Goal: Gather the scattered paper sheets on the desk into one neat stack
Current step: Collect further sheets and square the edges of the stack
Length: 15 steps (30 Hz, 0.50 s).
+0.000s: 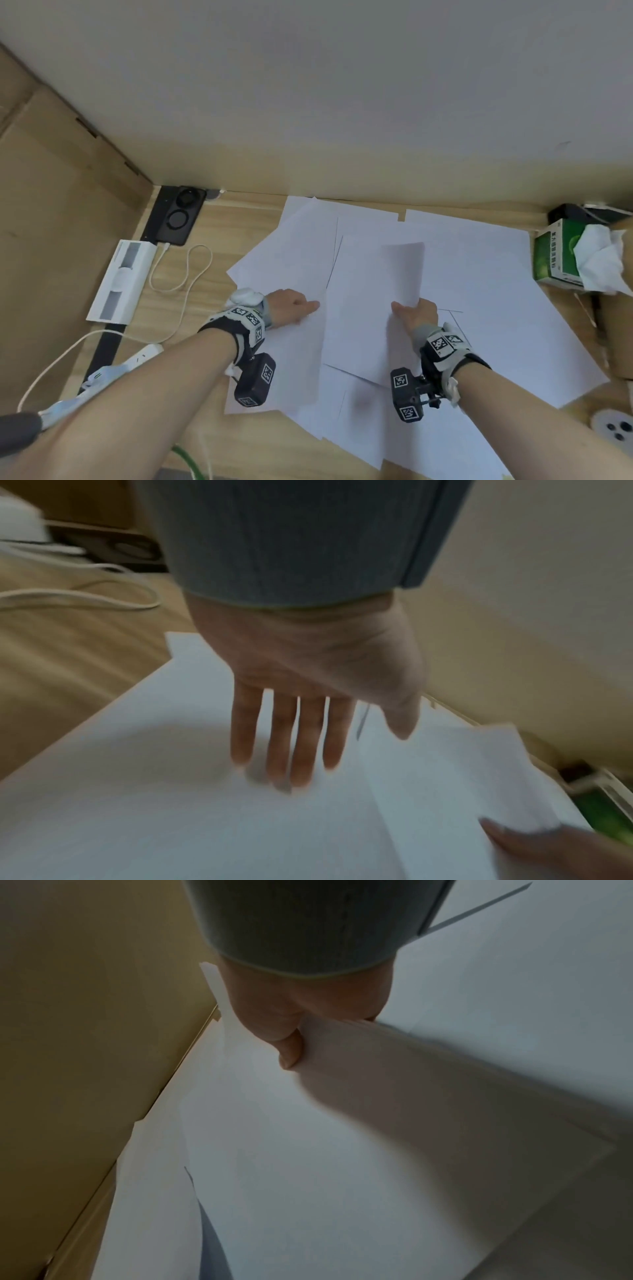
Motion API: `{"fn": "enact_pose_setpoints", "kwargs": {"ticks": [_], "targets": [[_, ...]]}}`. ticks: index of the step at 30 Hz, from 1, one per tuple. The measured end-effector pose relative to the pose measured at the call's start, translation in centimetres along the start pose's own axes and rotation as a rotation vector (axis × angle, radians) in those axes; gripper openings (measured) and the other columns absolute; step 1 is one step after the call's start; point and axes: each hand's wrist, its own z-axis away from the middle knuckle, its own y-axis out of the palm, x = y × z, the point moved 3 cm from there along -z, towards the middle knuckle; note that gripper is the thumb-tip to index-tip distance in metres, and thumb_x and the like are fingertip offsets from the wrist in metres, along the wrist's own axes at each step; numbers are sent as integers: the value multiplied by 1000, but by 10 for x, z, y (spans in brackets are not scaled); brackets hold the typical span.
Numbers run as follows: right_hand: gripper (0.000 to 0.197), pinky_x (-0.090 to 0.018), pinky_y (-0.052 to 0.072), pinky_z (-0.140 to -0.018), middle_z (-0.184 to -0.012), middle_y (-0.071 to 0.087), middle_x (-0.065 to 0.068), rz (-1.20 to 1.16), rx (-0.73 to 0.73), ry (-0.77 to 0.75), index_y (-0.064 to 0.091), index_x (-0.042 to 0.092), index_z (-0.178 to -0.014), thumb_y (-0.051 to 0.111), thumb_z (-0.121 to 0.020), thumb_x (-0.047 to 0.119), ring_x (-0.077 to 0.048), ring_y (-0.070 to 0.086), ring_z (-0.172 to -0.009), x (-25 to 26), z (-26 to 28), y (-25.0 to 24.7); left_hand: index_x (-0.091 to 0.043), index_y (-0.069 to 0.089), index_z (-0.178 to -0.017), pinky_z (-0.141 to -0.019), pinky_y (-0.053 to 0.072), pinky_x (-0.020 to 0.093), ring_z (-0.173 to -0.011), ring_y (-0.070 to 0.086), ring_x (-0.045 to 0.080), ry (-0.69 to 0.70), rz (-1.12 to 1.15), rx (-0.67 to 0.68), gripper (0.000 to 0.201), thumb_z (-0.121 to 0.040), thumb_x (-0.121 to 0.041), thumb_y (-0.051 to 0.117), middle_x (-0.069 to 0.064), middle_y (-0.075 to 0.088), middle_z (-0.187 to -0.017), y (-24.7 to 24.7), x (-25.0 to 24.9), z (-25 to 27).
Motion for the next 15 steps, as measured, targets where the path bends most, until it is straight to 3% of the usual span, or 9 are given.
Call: {"fn": "enact_pose_setpoints", "kwargs": {"ticks": [2, 3, 6, 8, 10, 12, 14, 15], "targets": [[25, -45, 57, -82, -87, 69, -15, 16, -11, -23, 69, 3, -96, 70, -77, 19, -35, 67, -87, -2, 4, 3, -19, 54, -74, -61, 38, 29, -70, 55, 21, -110, -134, -149, 33, -87, -49, 44, -1, 56, -73, -2, 21, -6], [21, -44, 57, -82, -87, 69, -14, 25, -12, -34, 69, 4, -93, 70, -77, 19, -34, 67, -86, -2, 4, 3, -18, 54, -81, -63, 40, 29, -75, 57, 23, -194, -183, -199, 30, -85, -46, 47, 2, 58, -79, -5, 31, -4], [15, -40, 56, -81, -86, 66, -13, 34, 0, -43, 65, 8, -89, 70, -79, 19, -32, 64, -84, -5, 8, 6, -4, 45, -124, -91, 48, 34, -111, 58, 27, -439, -259, -205, 61, -88, -52, 49, 12, 55, -124, -2, 63, 9], [15, -41, 56, -82, -86, 67, -12, 37, 3, -50, 65, 9, -88, 71, -79, 20, -32, 65, -85, -8, 9, 7, 0, 39, -135, -102, 40, 34, -126, 50, 28, -469, -249, -189, 71, -91, -56, 41, 14, 48, -138, 10, 81, 14], [14, -44, 56, -85, -86, 68, -12, 37, 12, -52, 63, 11, -85, 71, -78, 21, -33, 66, -86, -10, 9, 9, 3, 19, -146, -112, 30, 38, -138, 34, 33, -546, -191, -205, 90, -88, -62, 39, 19, 30, -151, 27, 105, 4], [14, -44, 56, -84, -86, 68, -12, 45, 18, -55, 63, 11, -84, 70, -78, 20, -33, 66, -85, -10, 12, 11, 3, 11, -146, -113, 31, 39, -138, 33, 34, -621, -146, -253, 106, -75, -66, 49, 18, 28, -151, 34, 117, -5], [14, -43, 56, -83, -85, 68, -13, 50, 33, -60, 62, 10, -84, 70, -78, 19, -32, 66, -83, -10, 14, 13, -4, 25, -141, -106, 38, 38, -131, 43, 32, -674, -86, -227, 100, -68, -61, 64, 15, 39, -142, 30, 106, 8], [13, -42, 56, -82, -85, 67, -13, 48, 49, -64, 61, 10, -83, 70, -79, 19, -32, 66, -82, -9, 16, 15, -5, 32, -135, -103, 41, 38, -126, 47, 32, -658, -48, -279, 93, -67, -54, 73, 15, 44, -135, 24, 101, 16]]}}
